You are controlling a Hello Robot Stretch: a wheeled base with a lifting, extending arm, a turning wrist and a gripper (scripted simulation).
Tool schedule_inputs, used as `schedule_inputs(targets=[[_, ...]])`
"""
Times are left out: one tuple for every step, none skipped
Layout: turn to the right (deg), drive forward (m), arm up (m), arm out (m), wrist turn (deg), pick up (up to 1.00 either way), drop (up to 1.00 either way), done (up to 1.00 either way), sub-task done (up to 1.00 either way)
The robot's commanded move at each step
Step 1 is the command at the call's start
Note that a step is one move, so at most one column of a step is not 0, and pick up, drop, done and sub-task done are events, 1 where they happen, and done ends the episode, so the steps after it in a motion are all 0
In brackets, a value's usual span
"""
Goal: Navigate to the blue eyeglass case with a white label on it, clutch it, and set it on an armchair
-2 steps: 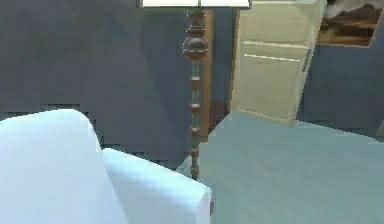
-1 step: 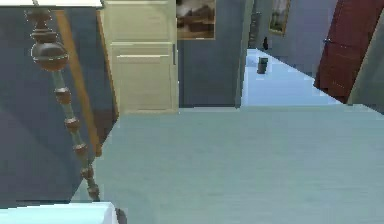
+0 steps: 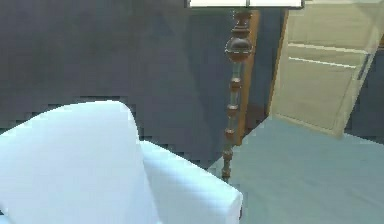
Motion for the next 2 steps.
schedule_inputs(targets=[[-45.0,0.0,0.0,0.0,0.0,0.0,0.0,0.0,0.0],[-45.0,0.0,0.0,0.0,0.0,0.0,0.0,0.0,0.0]])
